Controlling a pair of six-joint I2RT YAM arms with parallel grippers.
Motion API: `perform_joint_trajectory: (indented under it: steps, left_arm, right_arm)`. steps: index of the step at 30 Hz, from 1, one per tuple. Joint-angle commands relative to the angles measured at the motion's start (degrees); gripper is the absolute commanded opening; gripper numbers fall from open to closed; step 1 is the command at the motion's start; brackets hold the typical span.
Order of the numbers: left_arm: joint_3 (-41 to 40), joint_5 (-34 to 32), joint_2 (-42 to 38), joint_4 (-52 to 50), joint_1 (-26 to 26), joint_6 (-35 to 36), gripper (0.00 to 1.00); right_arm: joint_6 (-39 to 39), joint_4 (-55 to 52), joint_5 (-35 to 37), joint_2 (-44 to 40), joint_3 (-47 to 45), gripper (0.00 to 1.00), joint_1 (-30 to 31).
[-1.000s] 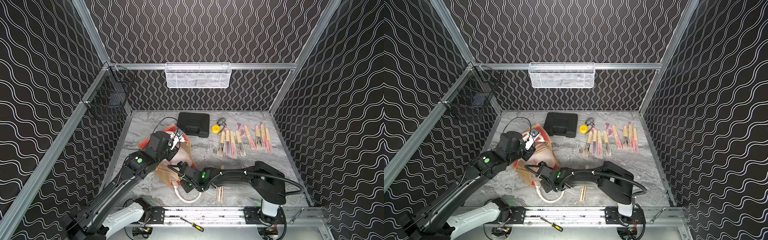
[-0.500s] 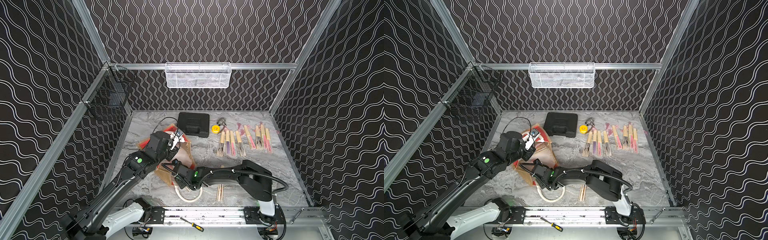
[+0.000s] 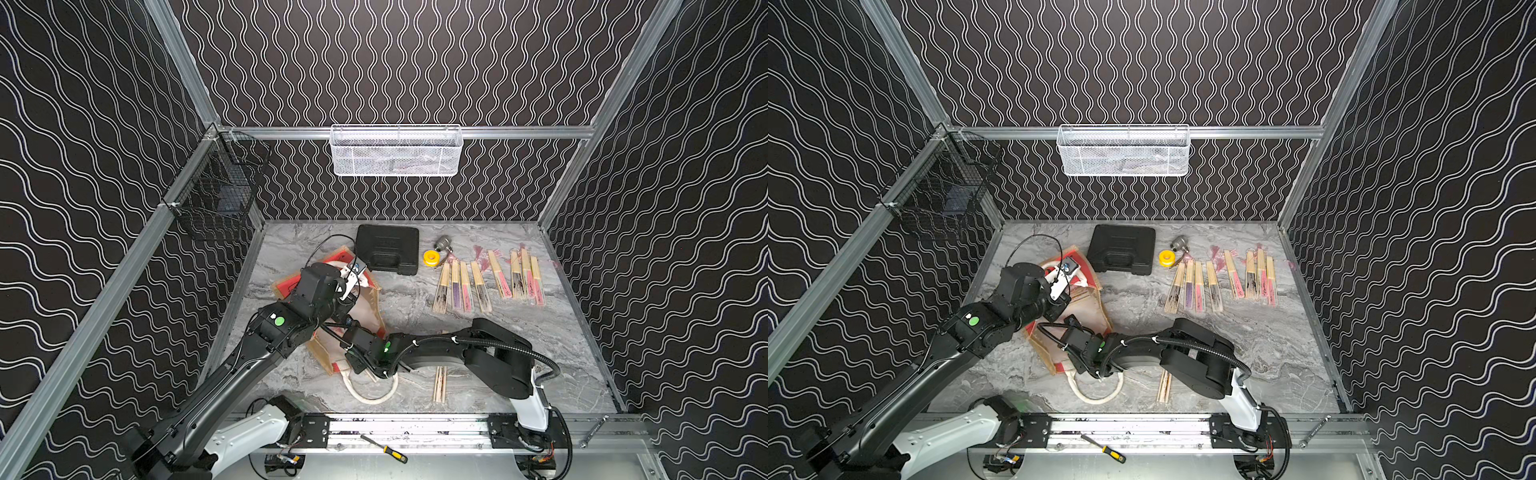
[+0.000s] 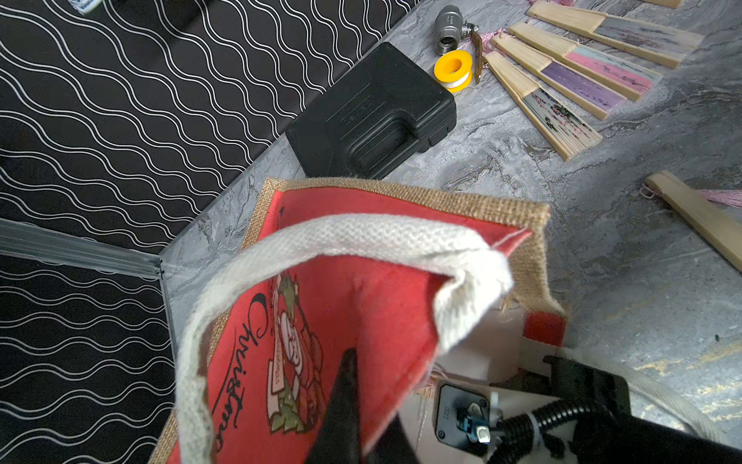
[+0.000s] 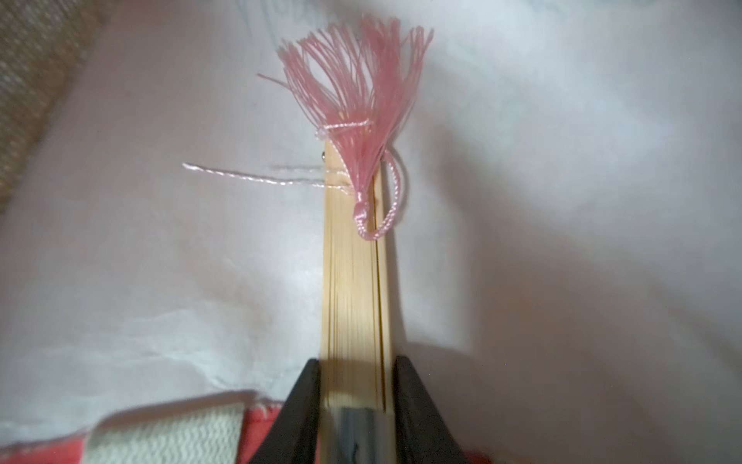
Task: Take out the folding fans from the tote bags
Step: Pick up the folding fan from the canvas bag.
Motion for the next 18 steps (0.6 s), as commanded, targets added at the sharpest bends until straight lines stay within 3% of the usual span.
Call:
perform_joint_trajectory:
  steps: [1,18]
  left_arm:
    - [-0.1,0.2,0.1,1.3,-0.1,0.1,0.00]
    - [-0.1,-0.1,0.0,1.2,-0.1,0.2,0.00]
  right_arm:
    - [2.0,-5.1,-2.9,-2.1,-1.4,0.30,0.1]
    - [5.4,-6.0,-5.8,-24.1,-13.7,0.26,0.4]
